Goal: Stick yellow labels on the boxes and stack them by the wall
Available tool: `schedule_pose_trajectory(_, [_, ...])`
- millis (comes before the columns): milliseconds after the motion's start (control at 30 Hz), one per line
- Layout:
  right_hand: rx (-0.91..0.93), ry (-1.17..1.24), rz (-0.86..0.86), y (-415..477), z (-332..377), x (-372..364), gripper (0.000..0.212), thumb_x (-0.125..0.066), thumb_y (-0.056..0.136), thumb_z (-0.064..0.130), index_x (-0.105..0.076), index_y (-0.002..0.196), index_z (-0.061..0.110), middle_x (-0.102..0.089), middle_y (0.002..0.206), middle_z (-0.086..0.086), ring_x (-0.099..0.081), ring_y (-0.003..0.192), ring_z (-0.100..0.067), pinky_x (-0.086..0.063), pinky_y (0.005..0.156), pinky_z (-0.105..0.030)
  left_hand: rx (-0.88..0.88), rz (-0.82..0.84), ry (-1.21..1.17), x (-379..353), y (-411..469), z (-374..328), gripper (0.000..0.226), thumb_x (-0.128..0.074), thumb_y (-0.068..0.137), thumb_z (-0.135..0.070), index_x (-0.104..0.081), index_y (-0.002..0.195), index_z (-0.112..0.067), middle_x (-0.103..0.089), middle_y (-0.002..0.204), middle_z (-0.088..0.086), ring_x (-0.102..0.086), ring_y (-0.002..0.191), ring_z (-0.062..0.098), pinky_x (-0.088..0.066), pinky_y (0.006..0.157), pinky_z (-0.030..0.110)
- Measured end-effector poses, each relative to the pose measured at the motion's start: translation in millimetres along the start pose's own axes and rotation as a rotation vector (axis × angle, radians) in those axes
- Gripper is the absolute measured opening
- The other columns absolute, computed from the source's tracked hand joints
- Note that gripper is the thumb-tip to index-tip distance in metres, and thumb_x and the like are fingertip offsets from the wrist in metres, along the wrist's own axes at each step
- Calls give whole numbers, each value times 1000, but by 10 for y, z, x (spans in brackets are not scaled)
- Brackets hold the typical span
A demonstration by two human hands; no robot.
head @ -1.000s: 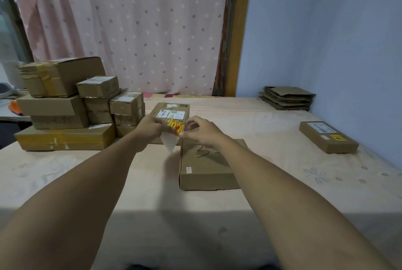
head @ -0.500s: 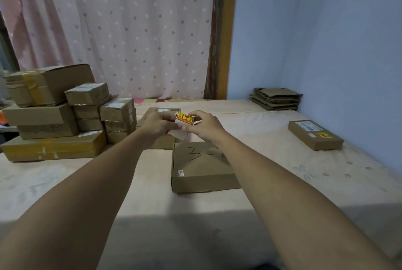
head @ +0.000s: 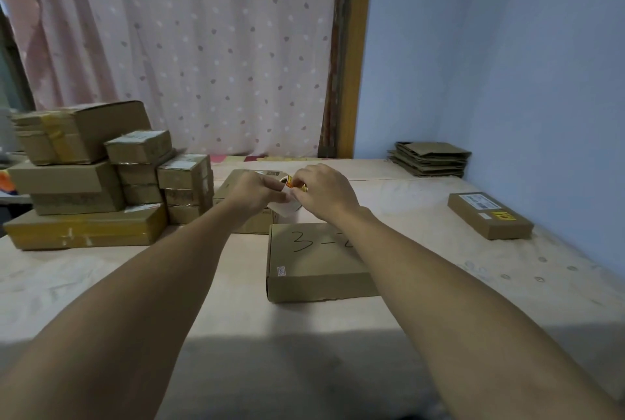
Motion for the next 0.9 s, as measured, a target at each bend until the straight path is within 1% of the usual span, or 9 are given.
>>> schedule_pose_trajectory(67, [12,-12,-6,-16,15,6,24,-59,100,34,-72,112,18,-71,112,-2,-60,103,-22,-38,75,-27,7,2,8,8,2,5,18,-82,81,-8,-81,98,-4,-64,70,0,-48,69,16,-38,54,23])
schedule_pose_trajectory(167, [29,-26,7,-25,35,-2,31,-59,99,41,-71,115,17,-71,113,-2,-60,105,-23,-38,75,-29,-15,18,67,-22,-15,-22,19,-78,82,-4,-81,100,-4,-66,72,-1,-49,66,13,-37,47,15])
schedule_pose_trajectory(267, [27,-32,30,-15,20,-24,32,-61,98,44,-71,114,19,-71,114,-2,-59,105,-23,-38,75,-28,-56,15,113,-53,-39,-74,20,-76,83,-2,-80,103,-1,-68,76,0,-50,67,10,-38,50,10])
schedule_pose_trajectory(367, [26,-22,34,-3,-2,-18,28,-60,100,40,-73,112,18,-72,112,-2,-60,103,-22,-38,75,-28,-97,1,141,-73,-54,-132,20,-77,84,-4,-80,103,-1,-71,83,12,-53,73,14,-40,54,10])
schedule_pose_trajectory(433, [36,-22,28,-5,6,-10,28,-58,101,37,-74,112,17,-73,111,-3,-61,101,-22,-39,74,-28,-103,-11,141,-70,-52,-151,18,-78,85,-6,-80,101,1,-70,86,17,-51,71,14,-39,53,8])
schedule_pose_trajectory(500, [27,6,20,-11,4,-10,27,-59,100,37,-75,111,18,-74,109,-3,-62,99,-22,-39,73,-28,-104,-9,146,-68,-48,-159,17,-78,86,-8,-80,100,0,-68,83,14,-51,70,14,-39,52,7])
schedule_pose_trajectory(633, [-37,101,26,-36,-57,-22,23,-65,96,39,-78,107,22,-75,105,0,-62,93,-20,-38,70,-27,-101,12,202,-76,-62,-152,19,-77,86,-8,-80,103,-1,-67,84,7,-53,77,16,-40,60,17])
schedule_pose_trajectory(800, [-124,163,53,-63,-174,-26,20,-62,96,31,-79,105,24,-75,106,2,-62,96,-23,-39,71,-28,-88,-2,175,-72,-80,-117,21,-81,81,-5,-79,102,2,-68,86,10,-51,67,8,-36,49,5])
schedule_pose_trajectory(900, [-161,158,46,-80,-217,-16,19,-61,95,29,-79,102,23,-75,102,1,-62,93,-24,-46,70,-31,-68,-14,161,-80,-73,-103,21,-82,81,-6,-79,101,0,-66,79,2,-49,66,6,-35,47,5])
Point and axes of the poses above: each hand's wrist, its own y-axis towards the middle knuckle, its own x-axis out of the back of the hand, z = x × y, the point moved 9 cm from there along y, towards the middle knuckle
